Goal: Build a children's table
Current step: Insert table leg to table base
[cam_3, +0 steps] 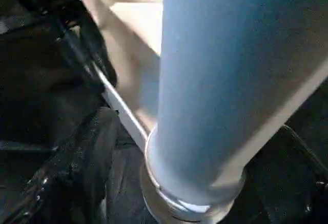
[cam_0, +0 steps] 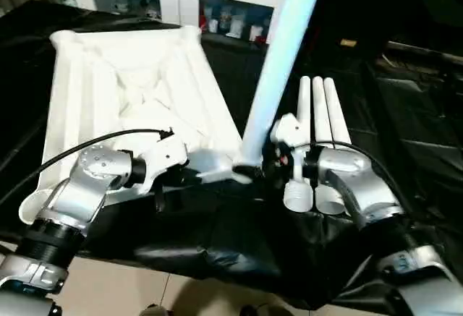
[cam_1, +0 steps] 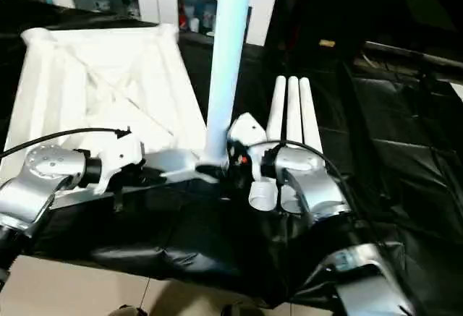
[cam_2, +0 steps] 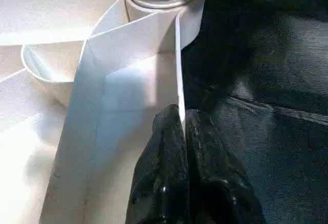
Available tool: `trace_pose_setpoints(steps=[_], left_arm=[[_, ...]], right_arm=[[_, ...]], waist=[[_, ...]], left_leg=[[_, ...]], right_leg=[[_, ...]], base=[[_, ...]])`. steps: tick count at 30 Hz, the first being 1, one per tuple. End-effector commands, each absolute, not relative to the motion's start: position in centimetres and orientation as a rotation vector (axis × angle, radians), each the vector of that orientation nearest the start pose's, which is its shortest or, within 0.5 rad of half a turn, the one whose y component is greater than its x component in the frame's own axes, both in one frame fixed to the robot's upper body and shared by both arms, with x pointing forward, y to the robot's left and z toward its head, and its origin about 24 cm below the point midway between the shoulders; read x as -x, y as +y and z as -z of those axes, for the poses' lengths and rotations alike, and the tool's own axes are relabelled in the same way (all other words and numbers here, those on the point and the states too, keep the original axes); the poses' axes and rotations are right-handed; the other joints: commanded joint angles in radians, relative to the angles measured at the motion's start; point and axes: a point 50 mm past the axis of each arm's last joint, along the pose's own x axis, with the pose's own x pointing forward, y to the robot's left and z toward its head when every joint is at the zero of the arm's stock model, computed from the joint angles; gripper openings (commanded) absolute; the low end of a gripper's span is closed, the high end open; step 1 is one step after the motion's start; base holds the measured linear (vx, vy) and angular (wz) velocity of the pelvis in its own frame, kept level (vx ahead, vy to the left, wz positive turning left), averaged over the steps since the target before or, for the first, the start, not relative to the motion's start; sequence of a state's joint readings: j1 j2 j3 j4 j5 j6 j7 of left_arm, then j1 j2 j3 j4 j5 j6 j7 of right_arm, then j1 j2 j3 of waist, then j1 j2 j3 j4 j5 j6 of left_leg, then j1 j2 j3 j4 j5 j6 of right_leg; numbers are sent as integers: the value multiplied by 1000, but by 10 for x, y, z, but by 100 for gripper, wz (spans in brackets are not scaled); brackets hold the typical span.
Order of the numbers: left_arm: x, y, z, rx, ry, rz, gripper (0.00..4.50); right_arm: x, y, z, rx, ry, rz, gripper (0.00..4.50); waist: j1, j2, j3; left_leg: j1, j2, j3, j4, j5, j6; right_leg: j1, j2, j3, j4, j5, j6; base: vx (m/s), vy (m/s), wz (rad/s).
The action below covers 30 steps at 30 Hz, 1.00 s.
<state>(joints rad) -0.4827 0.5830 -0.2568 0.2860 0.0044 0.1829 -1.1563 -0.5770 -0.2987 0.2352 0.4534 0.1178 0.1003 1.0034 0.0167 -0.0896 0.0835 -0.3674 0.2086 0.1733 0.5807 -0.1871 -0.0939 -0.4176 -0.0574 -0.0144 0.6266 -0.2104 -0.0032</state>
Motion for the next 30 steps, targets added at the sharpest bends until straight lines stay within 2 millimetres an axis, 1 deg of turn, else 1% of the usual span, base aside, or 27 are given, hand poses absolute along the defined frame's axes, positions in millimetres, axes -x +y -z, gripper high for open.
trace_pose_setpoints(steps=[1, 2, 5, 6, 7, 11, 12, 13, 14, 16, 23, 26, 27, 28, 30], left_arm=[[-298, 173, -72, -578, 463, 1248, 0], [-299, 173, -72, -580, 464, 1248, 0], [-298, 174, -72, -578, 465, 1253, 0], [-298, 174, -72, -579, 465, 1254, 0], [-299, 174, -72, -579, 465, 1253, 0], [-299, 175, -73, -578, 467, 1253, 0], [-299, 175, -73, -580, 468, 1252, 0], [-299, 175, -73, -580, 468, 1252, 0], [-299, 176, -73, -582, 469, 1251, 0], [-299, 176, -73, -585, 471, 1250, 0], [-297, 178, -71, -585, 480, 1255, 0], [-296, 178, -70, -582, 487, 1262, 0], [-296, 178, -70, -582, 487, 1262, 0], [-295, 178, -70, -580, 486, 1264, 0], [-295, 178, -70, -575, 483, 1264, 0]], right_arm=[[-318, -102, -73, 295, 197, -1254, 381], [-318, -102, -72, 301, 200, -1252, 353], [-319, -103, -71, 306, 207, -1252, 343], [-320, -103, -70, 309, 211, -1246, 322], [-321, -104, -70, 309, 215, -1236, 322], [-322, -105, -68, 311, 221, -1234, 291], [-322, -105, -68, 316, 224, -1234, 281], [-322, -105, -68, 316, 224, -1234, 266], [-322, -105, -67, 321, 224, -1232, 266], [-322, -104, -65, 337, 228, -1236, 244], [-322, -105, -60, 342, 236, -1237, 227], [-321, -106, -58, 343, 242, -1234, 217], [-321, -106, -58, 343, 242, -1234, 210], [-321, -106, -57, 346, 244, -1226, 209], [-323, -107, -56, 319, 249, -1200, 209]], waist=[[1, 8, -55], [2, 9, -55], [2, 8, -57], [3, 9, -57], [4, 8, -57], [6, 8, -58], [7, 9, -59], [8, 8, -58], [10, 8, -59], [10, 8, -59], [9, 8, -59], [7, 10, -58], [7, 10, -59], [7, 10, -61], [6, 10, -61]], left_leg=[[11, 17, 12, -59, -71, 76], [11, 17, 11, -59, -73, 75], [12, 17, 11, -58, -65, 74], [12, 17, 11, -58, -62, 74], [12, 17, 12, -58, -56, 76], [13, 16, 12, -57, -48, 81], [13, 16, 12, -56, -48, 81], [13, 16, 13, -56, -49, 81], [13, 16, 12, -56, -46, 81], [12, 16, 12, -56, -43, 80], [13, 16, 11, -57, -63, 72], [14, 17, 10, -58, -82, 63], [14, 17, 10, -58, -83, 61], [14, 17, 10, -57, -77, 62], [13, 16, 10, -57, -74, 63]], right_leg=[[55, -52, 35, -54, 53, -262], [55, -53, 35, -54, 48, -261], [55, -52, 35, -52, 55, -261], [55, -52, 35, -52, 60, -263], [56, -51, 35, -51, 71, -264], [57, -51, 34, -49, 88, -269], [57, -51, 34, -49, 89, -270], [57, -50, 35, -49, 87, -269], [59, -51, 35, -48, 89, -269], [58, -51, 34, -48, 93, -270], [58, -51, 34, -49, 72, -267], [57, -51, 34, -51, 43, -262], [56, -51, 34, -51, 46, -263], [58, -51, 34, -49, 57, -264], [58, -51, 34, -49, 65, -266]], base=[[0, 0, 0], [0, 0, 0], [0, 0, 0], [0, 0, 0], [0, 0, 0], [0, 0, 0], [0, 0, 0], [0, 0, 0], [0, 0, 0], [0, 0, 0], [0, 0, 0], [0, 0, 0], [0, 0, 0], [0, 0, 0], [0, 0, 0]])
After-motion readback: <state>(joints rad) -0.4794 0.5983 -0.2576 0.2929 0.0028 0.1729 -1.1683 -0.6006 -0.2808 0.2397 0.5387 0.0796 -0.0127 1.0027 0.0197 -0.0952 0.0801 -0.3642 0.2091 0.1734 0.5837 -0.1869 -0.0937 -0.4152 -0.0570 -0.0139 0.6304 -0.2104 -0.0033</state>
